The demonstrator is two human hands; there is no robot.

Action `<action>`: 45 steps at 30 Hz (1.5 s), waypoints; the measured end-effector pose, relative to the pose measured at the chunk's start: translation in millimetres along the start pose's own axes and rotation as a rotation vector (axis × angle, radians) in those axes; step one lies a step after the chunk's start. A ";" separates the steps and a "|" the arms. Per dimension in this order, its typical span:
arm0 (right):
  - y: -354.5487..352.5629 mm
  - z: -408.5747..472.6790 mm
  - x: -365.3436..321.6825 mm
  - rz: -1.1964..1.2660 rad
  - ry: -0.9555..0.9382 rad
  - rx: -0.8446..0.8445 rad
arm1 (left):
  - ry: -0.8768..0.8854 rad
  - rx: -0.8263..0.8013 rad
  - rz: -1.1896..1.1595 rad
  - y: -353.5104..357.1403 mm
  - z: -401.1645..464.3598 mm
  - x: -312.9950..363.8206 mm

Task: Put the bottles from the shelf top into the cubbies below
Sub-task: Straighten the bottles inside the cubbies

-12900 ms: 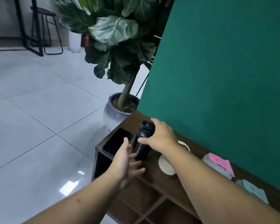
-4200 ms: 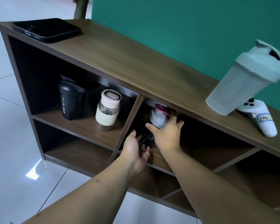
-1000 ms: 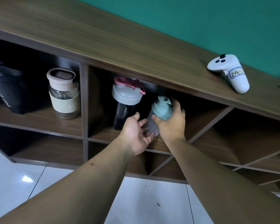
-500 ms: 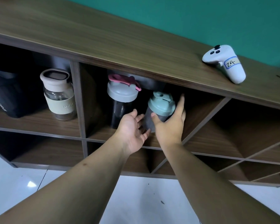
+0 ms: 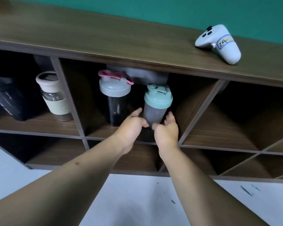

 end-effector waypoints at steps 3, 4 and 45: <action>-3.6 1.3 1.9 0.009 0.033 -0.053 | 0.001 -0.048 -0.037 9.9 2.5 2.7; -3.7 1.5 2.9 0.016 0.035 -0.065 | 0.010 -0.071 -0.040 13.1 3.0 3.0; 109.1 -29.7 7.9 -0.073 0.004 -0.295 | -0.014 0.409 -0.053 -73.6 -26.4 21.2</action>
Point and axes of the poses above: each hand's wrist, its own z-axis towards the middle knuckle, its own y-axis out of the palm, x = y × z, the point moved 3 cm from there along z, towards the middle knuckle, and after that the axes turned 12 degrees about z, right-handed, at the moved point
